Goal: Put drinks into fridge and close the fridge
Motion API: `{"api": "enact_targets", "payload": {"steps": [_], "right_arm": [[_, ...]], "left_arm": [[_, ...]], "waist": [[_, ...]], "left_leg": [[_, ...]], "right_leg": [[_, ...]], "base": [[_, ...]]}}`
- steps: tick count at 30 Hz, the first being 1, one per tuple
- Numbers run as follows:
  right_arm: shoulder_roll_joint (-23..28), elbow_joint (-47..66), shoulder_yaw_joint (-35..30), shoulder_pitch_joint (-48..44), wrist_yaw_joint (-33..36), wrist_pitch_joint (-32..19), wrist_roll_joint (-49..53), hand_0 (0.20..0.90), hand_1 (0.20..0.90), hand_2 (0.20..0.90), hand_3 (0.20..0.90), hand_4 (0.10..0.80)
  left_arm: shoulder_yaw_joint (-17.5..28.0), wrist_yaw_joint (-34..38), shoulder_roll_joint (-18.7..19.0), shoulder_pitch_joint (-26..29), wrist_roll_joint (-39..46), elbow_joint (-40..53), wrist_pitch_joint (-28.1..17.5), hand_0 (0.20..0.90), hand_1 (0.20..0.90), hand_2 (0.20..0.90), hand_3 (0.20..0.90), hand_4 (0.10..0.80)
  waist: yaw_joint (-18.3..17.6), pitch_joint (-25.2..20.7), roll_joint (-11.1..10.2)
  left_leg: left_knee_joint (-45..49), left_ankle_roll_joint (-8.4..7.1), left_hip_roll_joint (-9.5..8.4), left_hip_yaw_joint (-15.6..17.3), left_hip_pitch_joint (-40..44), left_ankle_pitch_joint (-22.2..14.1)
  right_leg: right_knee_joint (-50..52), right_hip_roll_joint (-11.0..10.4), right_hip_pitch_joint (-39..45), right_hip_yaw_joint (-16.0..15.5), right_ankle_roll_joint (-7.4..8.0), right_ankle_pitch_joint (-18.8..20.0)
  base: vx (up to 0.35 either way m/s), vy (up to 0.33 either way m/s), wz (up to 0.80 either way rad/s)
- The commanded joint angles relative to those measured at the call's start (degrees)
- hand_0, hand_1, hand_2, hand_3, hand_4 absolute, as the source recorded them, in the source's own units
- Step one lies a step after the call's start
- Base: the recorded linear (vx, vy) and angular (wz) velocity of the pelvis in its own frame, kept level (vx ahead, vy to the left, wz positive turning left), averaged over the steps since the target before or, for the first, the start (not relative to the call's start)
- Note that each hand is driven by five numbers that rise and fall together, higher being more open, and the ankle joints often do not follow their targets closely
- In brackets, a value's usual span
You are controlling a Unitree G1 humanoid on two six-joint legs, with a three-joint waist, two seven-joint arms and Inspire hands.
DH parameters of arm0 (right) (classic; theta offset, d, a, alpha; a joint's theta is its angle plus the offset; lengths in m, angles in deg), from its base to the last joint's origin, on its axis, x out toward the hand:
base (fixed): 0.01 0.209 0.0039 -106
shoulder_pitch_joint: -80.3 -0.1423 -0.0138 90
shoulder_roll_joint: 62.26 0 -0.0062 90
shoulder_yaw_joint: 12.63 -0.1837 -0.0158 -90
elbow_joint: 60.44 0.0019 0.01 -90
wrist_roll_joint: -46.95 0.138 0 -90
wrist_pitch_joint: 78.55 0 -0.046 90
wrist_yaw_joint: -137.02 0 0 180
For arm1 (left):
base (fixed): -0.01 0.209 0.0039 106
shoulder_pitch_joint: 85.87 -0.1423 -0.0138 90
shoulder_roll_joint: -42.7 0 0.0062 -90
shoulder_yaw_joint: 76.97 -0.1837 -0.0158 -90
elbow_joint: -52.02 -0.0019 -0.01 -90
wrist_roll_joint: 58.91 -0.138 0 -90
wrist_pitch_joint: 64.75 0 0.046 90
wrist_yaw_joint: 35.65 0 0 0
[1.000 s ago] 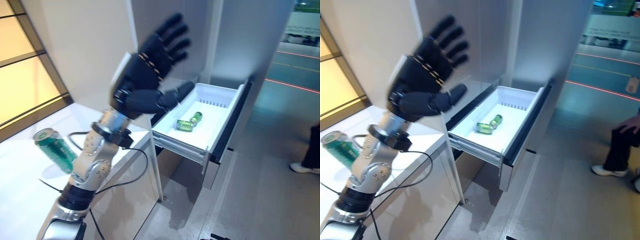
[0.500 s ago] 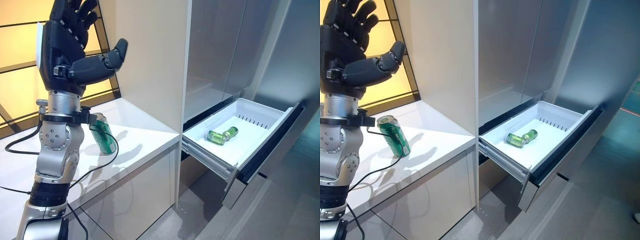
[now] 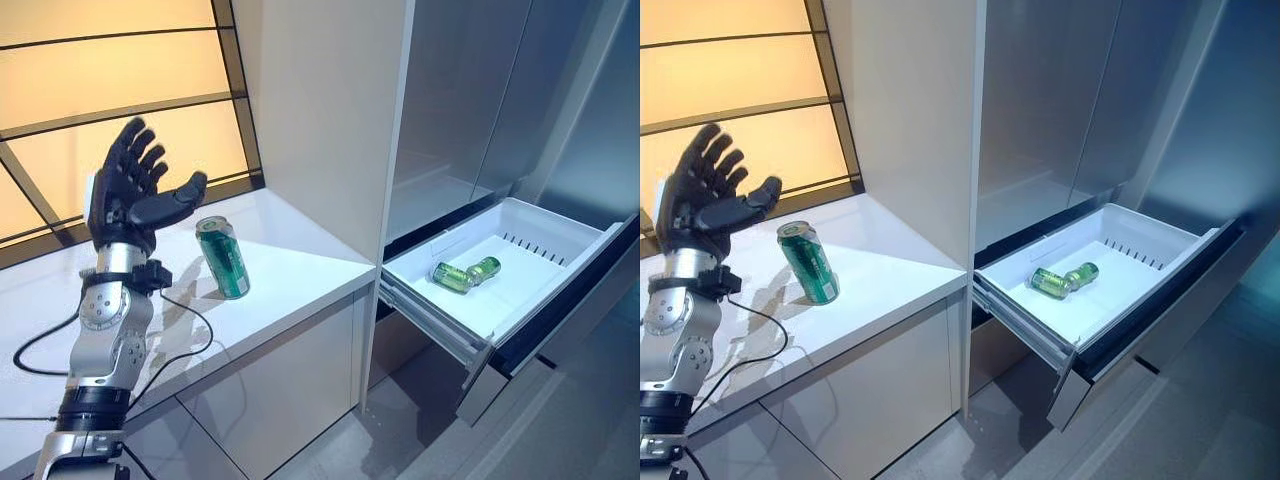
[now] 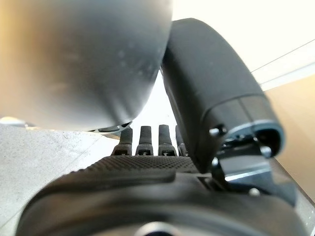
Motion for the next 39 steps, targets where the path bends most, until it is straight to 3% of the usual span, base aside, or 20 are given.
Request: {"api": "enact_targets", "payload": {"steps": [1, 10, 27, 39], "right_arm": [[0.11, -3.50, 0.17, -3.47, -1.42, 0.52, -3.14, 0.900, 0.900, 0.900, 0.900, 0.800], [1.26, -3.05, -0.79, -3.48, -2.02, 1.69, -5.07, 0.900, 0.900, 0.900, 0.900, 0.800], [1.20, -2.99, -1.30, -3.05, -1.97, 1.58, -6.35, 0.900, 0.900, 0.900, 0.900, 0.800], [1.50, -4.00, -1.69, -3.33, -2.07, 1.30, -6.50, 0.900, 0.900, 0.900, 0.900, 0.800]], "left_arm": [[6.16, -4.71, 0.96, 5.66, 5.15, -0.43, -3.02, 0.900, 0.900, 0.900, 0.900, 0.800], [6.25, -10.36, 1.54, 5.56, 7.50, -5.59, -2.04, 0.900, 0.900, 0.900, 0.900, 0.800], [5.75, -10.35, 1.98, 7.11, 7.12, -4.51, -2.53, 0.900, 0.900, 0.900, 0.900, 0.800], [4.30, -14.77, 1.99, 8.20, 7.90, -1.70, -0.93, 0.900, 0.900, 0.900, 0.900, 0.800]], "waist": [[-0.26, 0.33, -0.79], [-0.83, 0.64, -0.53], [-2.07, 1.13, -0.04], [-2.73, 1.04, 0.28]], "left_leg": [[0.19, 2.65, -4.08, 1.01, 1.60, -6.99], [0.19, 2.78, -3.98, 2.06, 1.85, -7.09], [0.19, 2.96, -3.75, 3.84, 2.36, -7.49], [0.19, 3.01, -3.65, 4.80, 2.88, -7.80]], "right_leg": [[0.23, 3.20, 3.20, 1.45, -2.84, -7.43], [0.23, 3.16, 3.25, 2.11, -2.55, -7.15], [0.23, 3.30, 3.32, 3.50, -2.31, -6.95], [0.23, 3.49, 3.48, 4.57, -2.27, -6.88]], "base": [[-0.005, 0.033, 0.11], [-0.001, 0.007, 0.01], [0.000, 0.000, 0.00], [0.004, -0.001, -0.04]]}}
